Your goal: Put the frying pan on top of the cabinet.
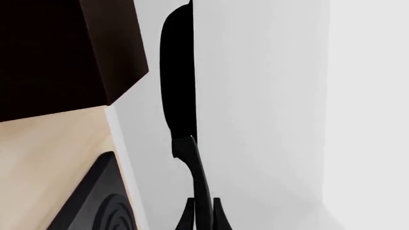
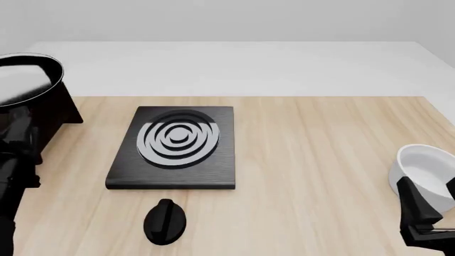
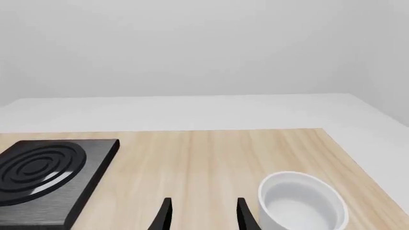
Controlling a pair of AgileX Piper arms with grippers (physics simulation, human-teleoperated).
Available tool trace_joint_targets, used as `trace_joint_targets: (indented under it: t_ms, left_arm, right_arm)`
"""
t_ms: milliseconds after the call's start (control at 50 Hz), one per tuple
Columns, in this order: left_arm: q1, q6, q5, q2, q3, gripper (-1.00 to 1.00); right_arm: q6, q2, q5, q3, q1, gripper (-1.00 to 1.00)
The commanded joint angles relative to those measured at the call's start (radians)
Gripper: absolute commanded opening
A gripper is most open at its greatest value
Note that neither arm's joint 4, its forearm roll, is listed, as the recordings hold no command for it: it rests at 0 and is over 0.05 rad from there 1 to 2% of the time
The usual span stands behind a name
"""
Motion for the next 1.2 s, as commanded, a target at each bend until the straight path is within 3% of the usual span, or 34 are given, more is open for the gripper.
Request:
trace_joint_targets:
  t_ms: [20,1200]
  left_arm:
    - [0.018,0.0,-0.042,0.016,-0.021,-1.0]
    - [0.068,0.004,-0.124,0.218,-0.099,-1.0]
  right_arm:
    - [-0.003,0.007,-0.007,0.001,0.001,1.0]
    - [-0.022,0.059,-0.046,0.0,0.005,1.0]
